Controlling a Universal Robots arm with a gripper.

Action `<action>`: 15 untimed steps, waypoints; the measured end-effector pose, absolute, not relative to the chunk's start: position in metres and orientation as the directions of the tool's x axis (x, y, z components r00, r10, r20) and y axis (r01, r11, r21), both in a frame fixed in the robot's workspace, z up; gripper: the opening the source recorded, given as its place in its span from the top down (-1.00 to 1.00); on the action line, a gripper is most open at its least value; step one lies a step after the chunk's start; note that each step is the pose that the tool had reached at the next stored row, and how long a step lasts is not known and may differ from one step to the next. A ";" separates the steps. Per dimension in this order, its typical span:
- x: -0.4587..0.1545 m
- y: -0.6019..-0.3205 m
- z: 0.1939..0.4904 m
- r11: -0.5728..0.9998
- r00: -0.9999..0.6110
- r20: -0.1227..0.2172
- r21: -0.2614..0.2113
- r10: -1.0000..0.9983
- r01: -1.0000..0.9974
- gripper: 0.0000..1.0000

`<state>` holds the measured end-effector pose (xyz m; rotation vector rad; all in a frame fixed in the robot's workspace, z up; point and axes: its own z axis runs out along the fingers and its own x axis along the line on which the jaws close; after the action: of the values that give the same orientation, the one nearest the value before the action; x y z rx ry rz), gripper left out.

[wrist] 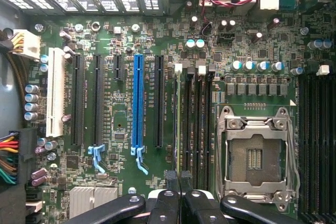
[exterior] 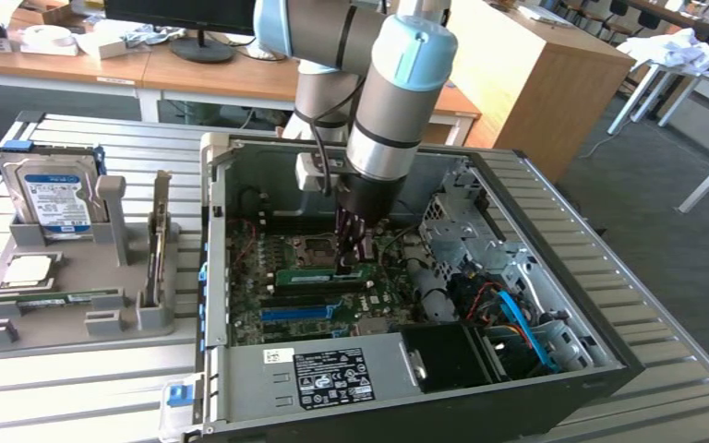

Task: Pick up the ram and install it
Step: 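Insert the ram into the slot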

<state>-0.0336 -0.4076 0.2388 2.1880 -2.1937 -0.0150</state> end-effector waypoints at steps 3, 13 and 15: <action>-0.034 -0.408 0.238 0.003 -0.002 0.024 0.037 -1.000 -0.999 0.77; -0.032 -0.408 0.238 0.003 -0.002 0.024 0.037 -1.000 -0.999 0.77; -0.032 -0.408 0.237 0.003 -0.002 0.024 0.037 -1.000 -0.999 0.77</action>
<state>-0.0319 -0.4076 0.2369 2.1879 -2.1938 -0.0150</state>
